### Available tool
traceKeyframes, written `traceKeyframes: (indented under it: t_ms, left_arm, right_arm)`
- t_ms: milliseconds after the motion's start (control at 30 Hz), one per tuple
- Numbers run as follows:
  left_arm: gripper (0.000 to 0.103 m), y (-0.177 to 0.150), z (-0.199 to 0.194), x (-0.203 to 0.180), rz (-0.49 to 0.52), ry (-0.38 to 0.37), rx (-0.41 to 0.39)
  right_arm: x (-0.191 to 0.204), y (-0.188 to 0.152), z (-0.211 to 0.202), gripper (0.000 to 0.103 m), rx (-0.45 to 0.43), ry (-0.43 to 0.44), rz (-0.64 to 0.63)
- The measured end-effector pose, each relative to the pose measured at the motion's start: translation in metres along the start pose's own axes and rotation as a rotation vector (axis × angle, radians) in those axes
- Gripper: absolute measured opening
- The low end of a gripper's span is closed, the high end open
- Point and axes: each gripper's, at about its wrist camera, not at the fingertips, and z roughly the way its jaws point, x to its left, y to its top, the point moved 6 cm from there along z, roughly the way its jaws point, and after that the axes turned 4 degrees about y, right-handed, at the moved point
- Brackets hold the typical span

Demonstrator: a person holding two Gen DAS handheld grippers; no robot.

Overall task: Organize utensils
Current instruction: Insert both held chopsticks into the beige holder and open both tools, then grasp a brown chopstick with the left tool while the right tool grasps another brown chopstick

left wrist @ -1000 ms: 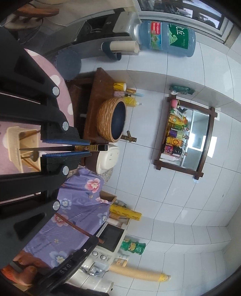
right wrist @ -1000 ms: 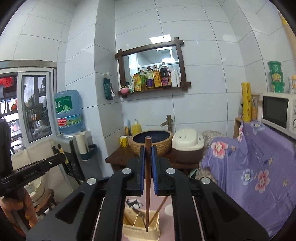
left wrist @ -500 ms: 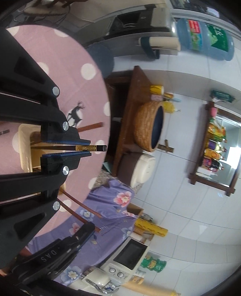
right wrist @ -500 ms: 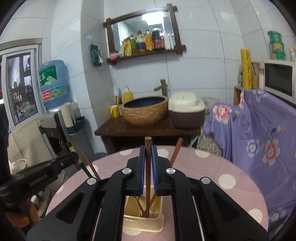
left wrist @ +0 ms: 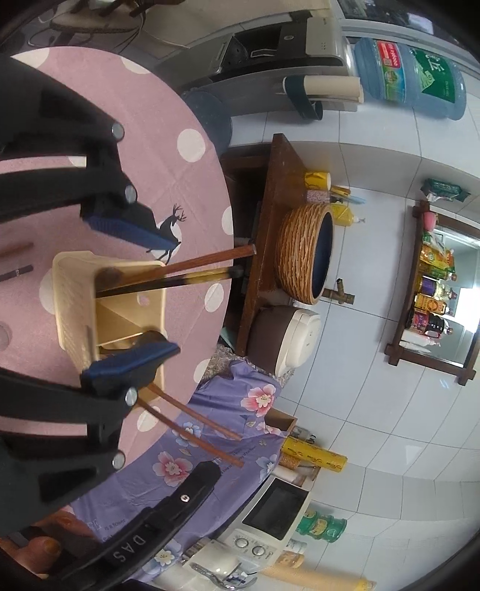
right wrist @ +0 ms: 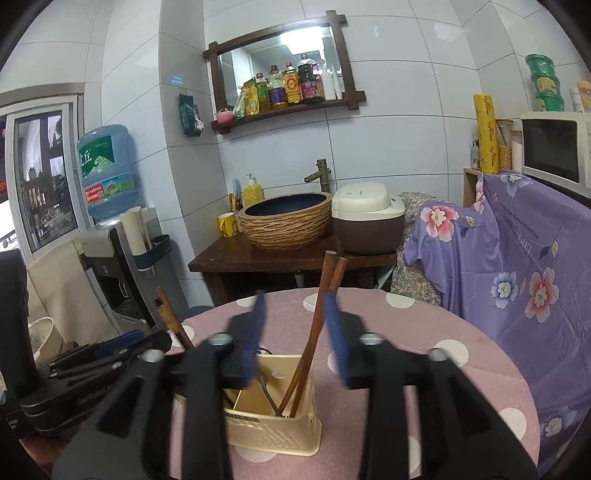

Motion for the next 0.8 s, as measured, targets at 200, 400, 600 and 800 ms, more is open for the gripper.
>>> traceKeyframes:
  t_ms: [200,400,600,800]
  left_arm:
    - [0.078,-0.038,-0.027,0.015,-0.015,0.032,0.001]
    - [0.094,-0.095,-0.042,0.025,0.001,0.053,0.040]
    - [0.096,-0.143,-0.038,0.042,-0.011,0.111,0.095]
    - [0.096,-0.163,-0.037,0.054,0.014,0.165,0.134]
  right_arm:
    - [-0.001,-0.025,-0.033,0.049,-0.002,-0.022,-0.016]
    - [0.000,-0.088,-0.056,0.058,0.100,-0.040,-0.086]
    - [-0.019,-0.158,-0.060,0.061,0.221,-0.062,-0.061]
    - [-0.044,-0.195,-0.062,0.062,0.292,-0.118,-0.031]
